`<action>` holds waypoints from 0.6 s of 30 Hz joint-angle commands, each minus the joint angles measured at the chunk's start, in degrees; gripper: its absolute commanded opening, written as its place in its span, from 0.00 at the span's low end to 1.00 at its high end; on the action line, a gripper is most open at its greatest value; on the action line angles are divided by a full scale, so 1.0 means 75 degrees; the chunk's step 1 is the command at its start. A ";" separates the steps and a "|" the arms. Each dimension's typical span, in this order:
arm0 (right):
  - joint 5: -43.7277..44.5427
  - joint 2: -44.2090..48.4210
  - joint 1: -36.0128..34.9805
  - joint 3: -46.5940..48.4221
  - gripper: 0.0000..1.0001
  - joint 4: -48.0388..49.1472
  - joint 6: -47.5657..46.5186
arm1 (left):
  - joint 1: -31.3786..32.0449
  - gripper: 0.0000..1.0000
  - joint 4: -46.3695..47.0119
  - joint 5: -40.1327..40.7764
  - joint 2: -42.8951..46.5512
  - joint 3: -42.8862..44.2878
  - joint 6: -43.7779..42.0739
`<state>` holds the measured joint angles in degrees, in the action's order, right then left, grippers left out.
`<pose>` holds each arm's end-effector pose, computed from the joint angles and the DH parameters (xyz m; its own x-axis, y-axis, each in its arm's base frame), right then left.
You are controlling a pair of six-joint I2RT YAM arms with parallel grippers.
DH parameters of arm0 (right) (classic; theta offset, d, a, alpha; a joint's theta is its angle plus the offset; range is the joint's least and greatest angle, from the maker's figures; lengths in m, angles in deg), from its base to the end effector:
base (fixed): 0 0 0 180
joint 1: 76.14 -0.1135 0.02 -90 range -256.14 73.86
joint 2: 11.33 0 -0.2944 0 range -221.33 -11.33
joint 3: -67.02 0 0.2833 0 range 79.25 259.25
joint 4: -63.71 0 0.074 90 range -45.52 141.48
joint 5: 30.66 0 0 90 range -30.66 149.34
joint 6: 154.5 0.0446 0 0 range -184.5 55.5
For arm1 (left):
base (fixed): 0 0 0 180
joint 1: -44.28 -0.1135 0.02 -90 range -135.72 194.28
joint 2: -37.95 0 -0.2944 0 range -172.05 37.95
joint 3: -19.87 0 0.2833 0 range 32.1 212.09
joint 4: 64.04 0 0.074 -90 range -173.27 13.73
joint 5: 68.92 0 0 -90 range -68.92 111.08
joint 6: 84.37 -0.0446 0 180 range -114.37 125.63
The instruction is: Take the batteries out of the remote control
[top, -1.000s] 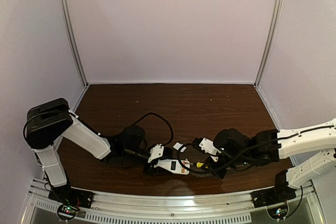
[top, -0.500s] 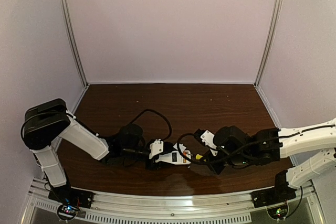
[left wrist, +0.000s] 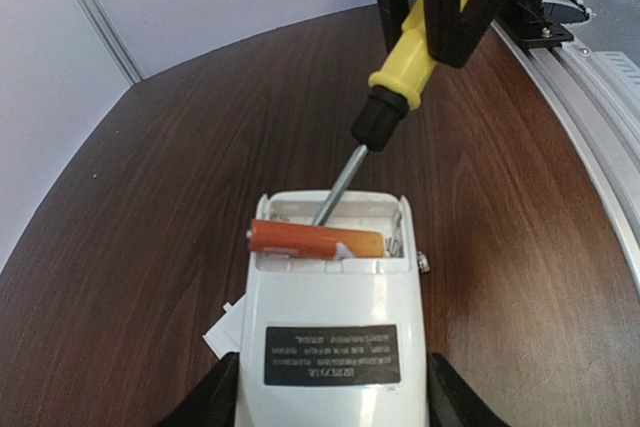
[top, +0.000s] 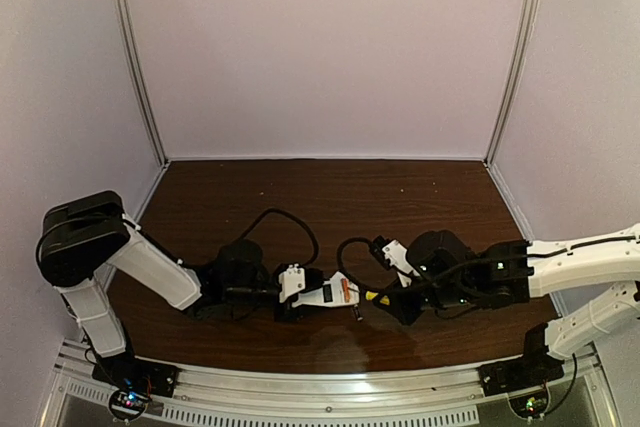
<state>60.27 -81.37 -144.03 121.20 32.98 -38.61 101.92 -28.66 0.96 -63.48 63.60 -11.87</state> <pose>0.1036 0.2531 0.2266 -0.6486 -0.4366 -0.6234 -0.7102 0.6417 0.2895 0.1674 -0.2928 0.1186 0.0959 0.3763 -0.9215 0.9800 0.1265 0.1536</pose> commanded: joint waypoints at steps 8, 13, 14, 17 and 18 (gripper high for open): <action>-0.0743 0.0442 0.0107 -0.0187 0.00 0.0393 0.1017 | 0.0046 0.00 0.0842 0.0291 0.0252 -0.0140 0.0017; -0.0685 0.0206 0.0273 -0.0197 0.00 0.0450 0.0838 | 0.0048 0.00 0.0785 0.0162 0.0237 -0.0112 0.0021; -0.0650 0.0149 0.0286 -0.0154 0.00 0.0435 0.0812 | 0.0048 0.00 0.0769 0.0147 0.0233 -0.0101 0.0018; -0.0384 -0.0002 0.0311 -0.0005 0.00 0.0179 0.0756 | 0.0042 0.00 0.0730 0.0160 0.0203 -0.0074 0.0027; -0.0269 -0.0041 0.0317 0.0041 0.00 0.0099 0.0739 | 0.0046 0.00 0.0715 0.0188 0.0181 -0.0057 0.0032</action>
<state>55.00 -80.02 -142.26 120.26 36.11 -32.68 102.03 -26.89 3.19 -62.87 62.73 -11.83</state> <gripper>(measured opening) 0.175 0.561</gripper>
